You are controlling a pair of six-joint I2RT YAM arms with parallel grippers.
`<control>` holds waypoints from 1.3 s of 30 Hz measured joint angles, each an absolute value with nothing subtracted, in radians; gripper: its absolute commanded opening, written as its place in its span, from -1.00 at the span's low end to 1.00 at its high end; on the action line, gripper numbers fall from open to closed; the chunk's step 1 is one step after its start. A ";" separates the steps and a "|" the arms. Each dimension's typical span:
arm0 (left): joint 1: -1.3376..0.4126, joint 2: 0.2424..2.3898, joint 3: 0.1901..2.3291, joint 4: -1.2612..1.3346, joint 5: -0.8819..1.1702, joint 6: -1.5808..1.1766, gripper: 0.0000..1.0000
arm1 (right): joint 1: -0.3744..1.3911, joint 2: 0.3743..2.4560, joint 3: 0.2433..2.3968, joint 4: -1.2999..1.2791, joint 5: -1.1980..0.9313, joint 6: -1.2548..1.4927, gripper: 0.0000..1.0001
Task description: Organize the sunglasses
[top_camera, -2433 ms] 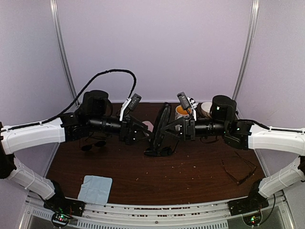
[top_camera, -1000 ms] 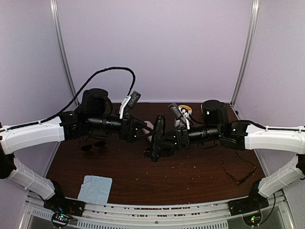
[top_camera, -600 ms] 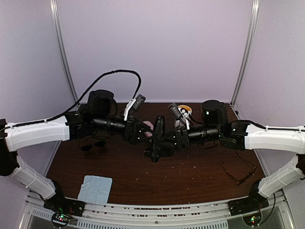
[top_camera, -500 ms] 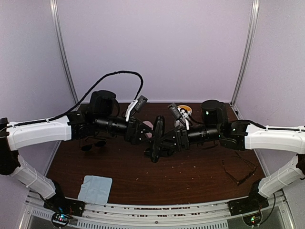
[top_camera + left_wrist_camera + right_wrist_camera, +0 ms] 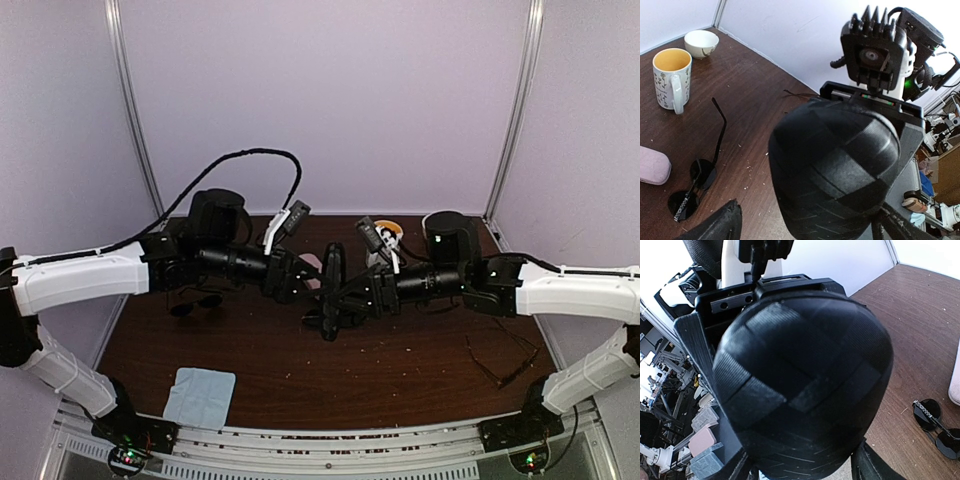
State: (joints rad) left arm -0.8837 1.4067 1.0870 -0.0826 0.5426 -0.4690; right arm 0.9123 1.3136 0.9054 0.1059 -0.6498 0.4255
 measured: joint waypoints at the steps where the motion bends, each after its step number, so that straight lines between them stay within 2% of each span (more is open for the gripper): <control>1: -0.884 1.406 1.086 -0.081 0.546 -0.469 0.83 | 0.912 1.309 0.901 0.110 -0.650 0.426 -0.89; 14: -0.879 1.384 1.073 -0.077 0.568 -0.465 0.78 | 0.912 1.272 0.857 0.167 -0.657 0.441 -0.96; 21: -0.868 1.384 1.061 -0.069 0.567 -0.469 0.95 | 0.916 1.274 0.877 0.126 -0.643 0.424 -1.00; 27: -0.851 1.402 1.037 -0.007 0.601 -0.503 0.79 | 0.932 1.279 0.904 0.149 -0.654 0.418 -1.00; 30: -0.852 1.418 1.038 -0.005 0.595 -0.503 0.82 | 0.936 1.282 0.908 0.150 -0.654 0.415 -1.00; 33: -0.852 1.420 1.038 -0.048 0.550 -0.477 0.89 | 0.936 1.282 0.912 0.134 -0.646 0.408 -0.91; 37: -0.852 1.413 1.038 -0.164 0.426 -0.417 0.95 | 0.937 1.286 0.916 0.056 -0.583 0.386 -0.66; 39: -0.852 1.408 1.036 -0.223 0.347 -0.401 0.95 | 0.944 1.308 0.941 -0.014 -0.533 0.370 -0.45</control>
State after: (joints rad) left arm -0.8516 1.4078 1.0359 -0.2226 0.3473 -0.4011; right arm 0.9440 1.3075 0.9413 -0.0139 -0.5327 0.3702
